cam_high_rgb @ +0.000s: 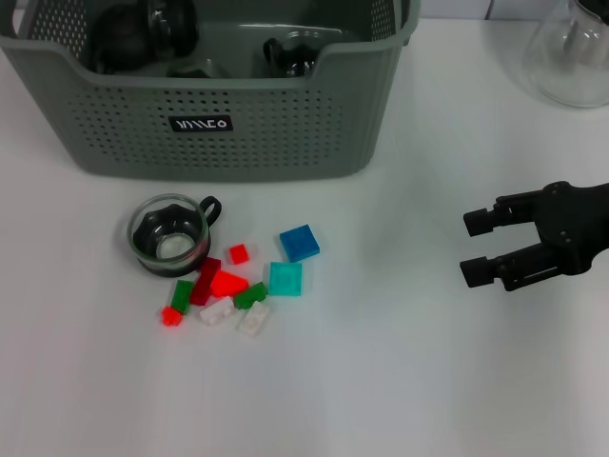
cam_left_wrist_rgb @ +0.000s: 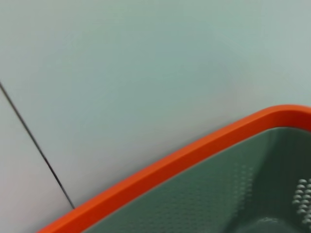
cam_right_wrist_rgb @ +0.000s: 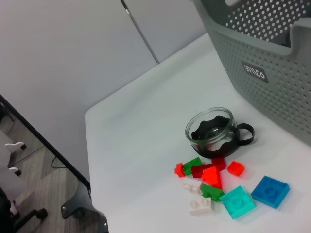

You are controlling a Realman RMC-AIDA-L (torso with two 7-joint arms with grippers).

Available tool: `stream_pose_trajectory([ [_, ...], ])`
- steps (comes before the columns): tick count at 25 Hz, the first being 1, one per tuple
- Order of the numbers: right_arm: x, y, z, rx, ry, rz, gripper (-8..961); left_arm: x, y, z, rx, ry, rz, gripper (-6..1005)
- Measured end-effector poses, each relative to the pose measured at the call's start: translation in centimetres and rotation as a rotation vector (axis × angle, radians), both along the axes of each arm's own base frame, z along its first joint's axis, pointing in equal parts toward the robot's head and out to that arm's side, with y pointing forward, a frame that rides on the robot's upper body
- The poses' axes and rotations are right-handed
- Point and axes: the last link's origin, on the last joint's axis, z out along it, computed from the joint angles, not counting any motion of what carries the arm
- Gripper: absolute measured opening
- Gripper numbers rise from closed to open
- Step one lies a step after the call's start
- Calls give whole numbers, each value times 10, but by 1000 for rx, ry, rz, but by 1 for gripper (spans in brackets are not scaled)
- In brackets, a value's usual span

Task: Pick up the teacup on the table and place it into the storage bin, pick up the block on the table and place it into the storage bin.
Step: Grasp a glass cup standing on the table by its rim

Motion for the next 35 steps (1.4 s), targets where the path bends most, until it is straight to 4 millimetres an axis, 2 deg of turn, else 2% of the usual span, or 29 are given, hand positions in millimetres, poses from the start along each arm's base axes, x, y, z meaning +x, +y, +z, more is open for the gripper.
stream_pose_trajectory([
  [4,1,0,1,1,-1,1,927,6,-34,27,-45,-160,-78,672],
  [6,1,0,2,6,1,1,927,8,-58,39,-106,-287,-158,671],
  [11,2,0,3,10,3,2,928,-6,-109,57,-246,-446,-373,669],
  [15,2,1,3,14,3,1,928,-23,-145,60,-367,-454,-527,667],
  [20,1,2,3,22,12,-10,927,-46,-181,44,-540,-384,-605,665],
  [23,1,2,3,27,22,-16,927,-58,-189,29,-620,-324,-558,663],
  [28,0,3,1,24,27,-16,927,-73,-191,2,-748,-169,-434,662],
  [31,-1,3,1,24,29,-17,927,-79,-188,-14,-809,-56,-365,662],
  [35,-1,3,0,23,32,-18,928,-86,-174,-30,-803,83,-328,661],
])
